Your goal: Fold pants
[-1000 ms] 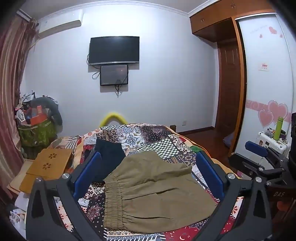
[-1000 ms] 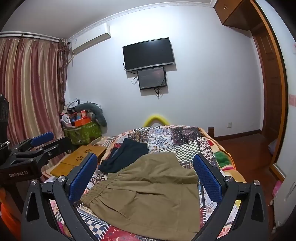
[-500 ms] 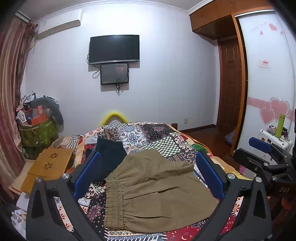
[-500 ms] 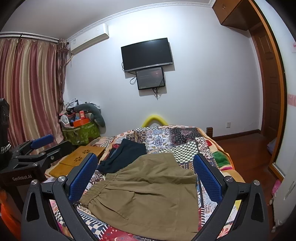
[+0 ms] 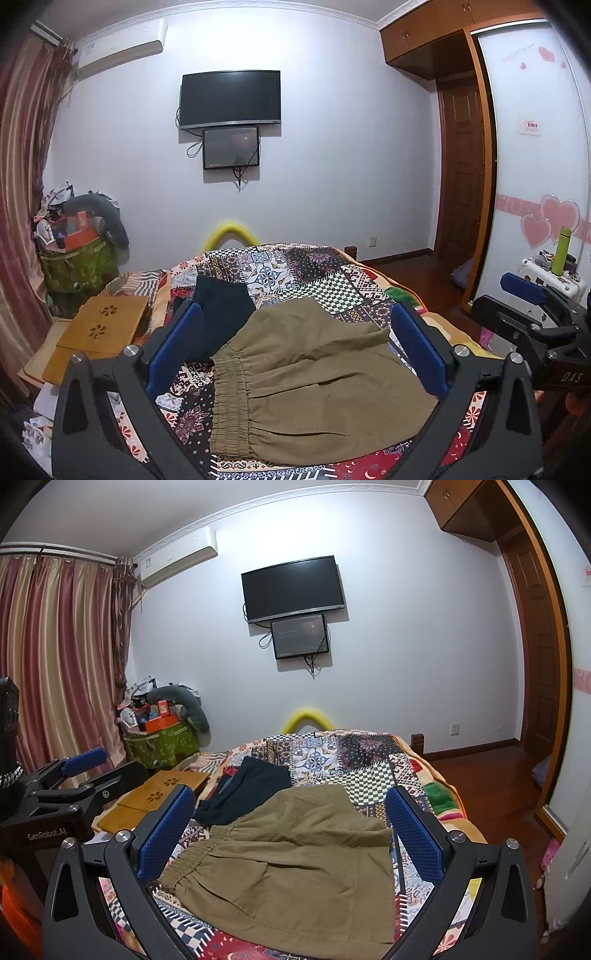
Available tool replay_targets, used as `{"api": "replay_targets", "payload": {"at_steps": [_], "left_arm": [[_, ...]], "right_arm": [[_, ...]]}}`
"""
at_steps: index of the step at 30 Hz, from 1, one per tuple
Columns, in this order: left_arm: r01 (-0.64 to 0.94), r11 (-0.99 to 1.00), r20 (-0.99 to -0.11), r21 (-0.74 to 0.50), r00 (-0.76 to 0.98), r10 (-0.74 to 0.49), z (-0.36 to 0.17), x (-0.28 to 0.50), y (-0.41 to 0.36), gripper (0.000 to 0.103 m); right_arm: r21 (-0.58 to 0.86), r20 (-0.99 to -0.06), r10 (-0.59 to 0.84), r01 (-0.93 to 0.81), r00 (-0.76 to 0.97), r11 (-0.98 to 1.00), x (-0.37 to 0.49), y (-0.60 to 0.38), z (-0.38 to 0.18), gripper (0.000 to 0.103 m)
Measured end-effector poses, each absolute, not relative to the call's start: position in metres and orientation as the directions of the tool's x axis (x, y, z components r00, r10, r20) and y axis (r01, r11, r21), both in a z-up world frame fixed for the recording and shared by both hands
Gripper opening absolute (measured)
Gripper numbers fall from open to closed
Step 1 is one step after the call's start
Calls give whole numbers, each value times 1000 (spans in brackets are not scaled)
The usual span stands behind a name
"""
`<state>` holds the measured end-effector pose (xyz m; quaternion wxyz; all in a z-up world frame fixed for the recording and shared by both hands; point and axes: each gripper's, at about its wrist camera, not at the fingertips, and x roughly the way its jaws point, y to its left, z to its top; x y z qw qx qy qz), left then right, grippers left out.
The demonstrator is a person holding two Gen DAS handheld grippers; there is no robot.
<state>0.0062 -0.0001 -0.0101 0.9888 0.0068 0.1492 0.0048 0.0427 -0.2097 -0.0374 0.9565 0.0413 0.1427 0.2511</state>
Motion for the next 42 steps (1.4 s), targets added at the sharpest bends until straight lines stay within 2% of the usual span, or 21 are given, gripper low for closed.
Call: {"api": "replay_targets", "payload": {"at_steps": [42], "left_arm": [[-8,1000,-305,8,952,10,-10,12,4,103]], "right_arm": [[150,-267,483,-459,834,876,49,-213,-43,103]]}}
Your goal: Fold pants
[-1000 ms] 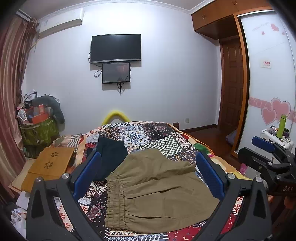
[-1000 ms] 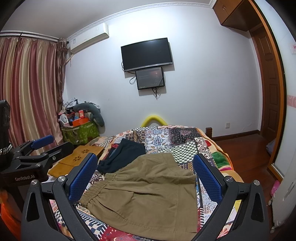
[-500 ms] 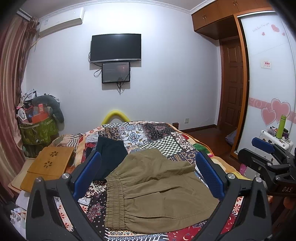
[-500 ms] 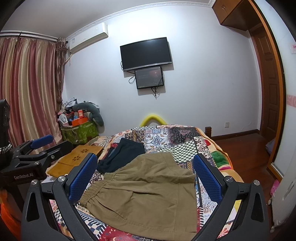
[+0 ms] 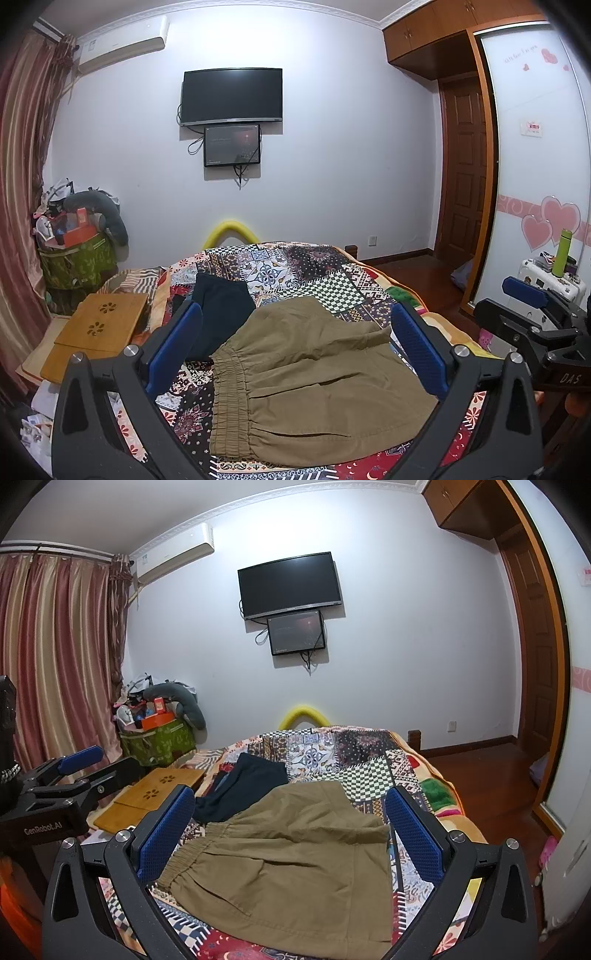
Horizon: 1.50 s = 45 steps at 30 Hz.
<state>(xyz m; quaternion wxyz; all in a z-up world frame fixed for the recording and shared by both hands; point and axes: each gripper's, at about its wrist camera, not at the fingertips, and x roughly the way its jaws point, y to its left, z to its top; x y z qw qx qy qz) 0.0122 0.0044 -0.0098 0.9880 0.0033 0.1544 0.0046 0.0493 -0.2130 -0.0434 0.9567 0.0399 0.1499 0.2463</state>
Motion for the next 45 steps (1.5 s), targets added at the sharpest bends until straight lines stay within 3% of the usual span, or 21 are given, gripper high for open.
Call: {"api": "replay_targets", "payload": {"at_steps": [10,15,29,36,41,45], "left_arm": [[-3,1000,-336,-1,942,2,-20,29,8,103],[-9,1000,-407,-14,914,3,-37,60,18,103],[-60,998,-676,-22,736,29,-123,177,71,103],[-70,998,-751,3,658,48,-161,217,102,103],[-94,995,-795,28,602,79,-178,237,120,100],[-78,996,-842,38,534,74,-194,250,130,87]], "right_arm": [[145,-301,473,-450,828,881,58,-209,-50,103],[138,-338,458,-438,822,888,74,-207,-62,103],[77,-595,344,-374,727,924,169,-200,-143,103],[67,-683,309,-365,662,929,218,-206,-182,101],[129,-752,331,-365,570,922,251,-216,-208,85],[163,-790,348,-375,505,913,272,-224,-227,73]]}}
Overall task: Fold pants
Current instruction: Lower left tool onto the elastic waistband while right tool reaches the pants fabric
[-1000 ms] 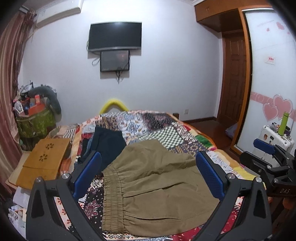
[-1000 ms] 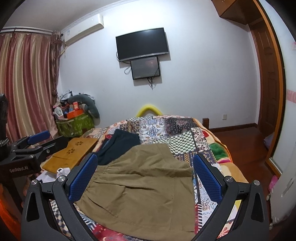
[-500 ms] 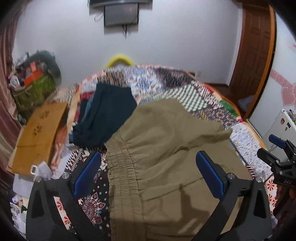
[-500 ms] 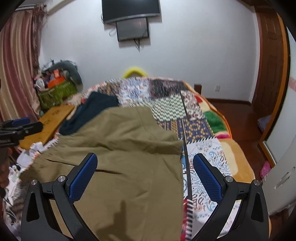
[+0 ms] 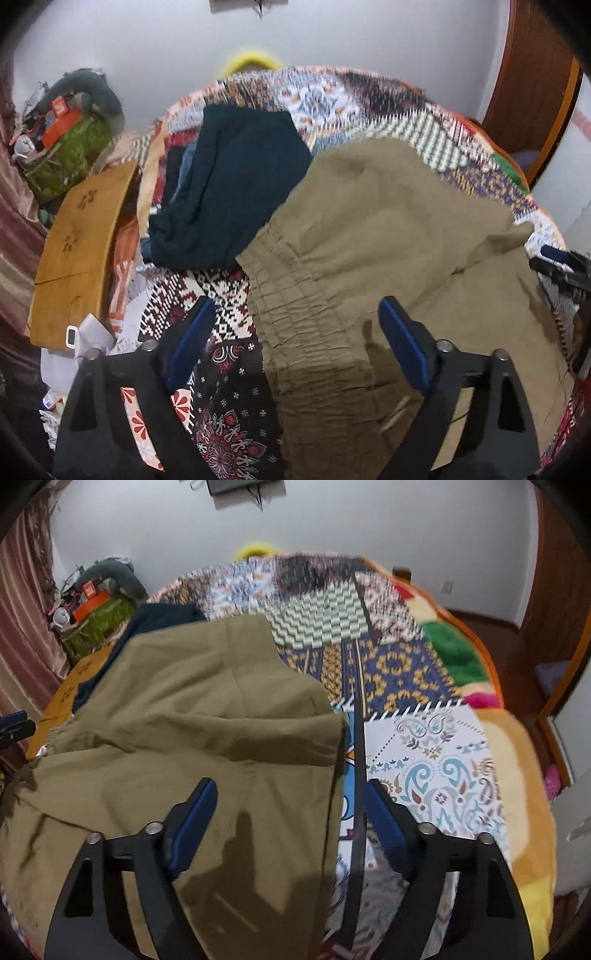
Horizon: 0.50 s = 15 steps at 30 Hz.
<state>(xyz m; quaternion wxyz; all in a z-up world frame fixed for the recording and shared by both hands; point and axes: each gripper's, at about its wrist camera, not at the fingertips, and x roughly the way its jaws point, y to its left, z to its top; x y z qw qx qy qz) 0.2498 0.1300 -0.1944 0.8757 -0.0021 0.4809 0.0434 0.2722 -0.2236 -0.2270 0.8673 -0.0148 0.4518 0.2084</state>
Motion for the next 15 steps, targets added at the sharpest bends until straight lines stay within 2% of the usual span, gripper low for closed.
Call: {"api": "replay_targets", "payload": {"at_steps": [5,10,13,15], "left_arm": [[-55,998,-881,17,472,41,-211,253,134,85],[-49,999,-903,-4,429,17,-226,252,133,85],[-50,998,-902,-25,432,-1,-232,248,132,82],[-41,998,-898,-46,439,-24,-232,247,131,74]], "right_arm": [[196,-831,361,-385,424,902,290,-225,-247,55],[177,-842,360,-423,403,889,296,-220,-255,47],[167,-846,356,-437,397,884,292,-218,-258,25],[171,-841,362,-438,402,883,293,-221,-261,18]]}}
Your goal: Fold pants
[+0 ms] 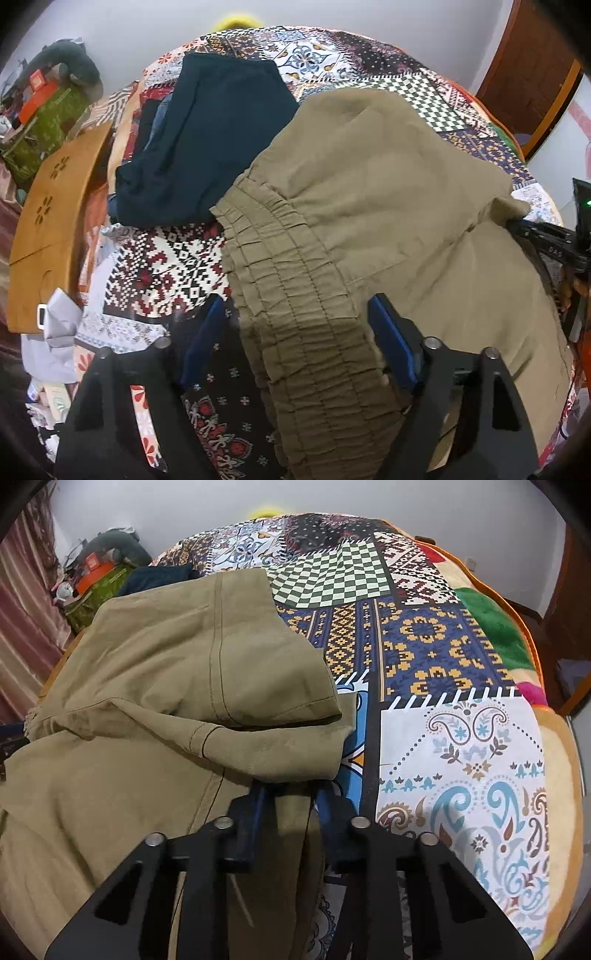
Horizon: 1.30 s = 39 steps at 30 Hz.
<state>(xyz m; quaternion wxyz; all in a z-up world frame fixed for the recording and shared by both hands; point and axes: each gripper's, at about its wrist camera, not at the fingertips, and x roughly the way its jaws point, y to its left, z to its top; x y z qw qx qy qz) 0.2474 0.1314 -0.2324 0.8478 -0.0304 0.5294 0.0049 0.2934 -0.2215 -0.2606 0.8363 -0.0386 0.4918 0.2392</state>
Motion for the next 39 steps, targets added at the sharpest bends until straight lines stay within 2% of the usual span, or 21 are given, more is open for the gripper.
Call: {"api": "replay_targets", "payload": {"at_steps": [1,4,19,21,26,28,30,32,35,37,39], "left_arm": [[-34,998,-897,-55,440,-35,-232,248,131,67],[-19,998,-894,-61,447,-46,-229,248,130,57],[4,1000,-888,-19,460,-19,-233,255,144,57],[16,1000,-889,-15,457,-21,-229,254,143,56],[12,1000,-885,-21,465,-24,-215,253,144,57],[3,999,-880,-39,474,-36,-209,255,147,62],[-14,999,-871,-49,491,-36,-203,259,151,66],[-25,998,-867,-52,498,-33,-199,264,153,67],[-36,998,-868,-59,495,-34,-199,273,157,76],[-45,997,-877,-61,479,-32,-204,280,159,78],[-54,996,-893,-68,448,-36,-214,287,161,78]], "right_arm": [[169,-840,365,-446,401,879,292,-220,-261,13],[141,-841,350,-458,412,878,291,-218,-258,9],[137,-846,338,-445,412,885,286,-216,-256,9],[119,-850,326,-452,413,884,284,-214,-253,14],[90,-840,322,-474,436,876,273,-217,-234,17],[107,-825,358,-500,438,859,268,-218,-223,18],[115,-811,381,-518,444,848,265,-218,-214,24],[109,-786,398,-527,473,843,264,-218,-202,34],[106,-754,410,-521,513,847,270,-217,-190,46],[98,-746,402,-509,531,855,281,-216,-190,52],[98,-747,393,-496,536,863,292,-217,-193,53]]}}
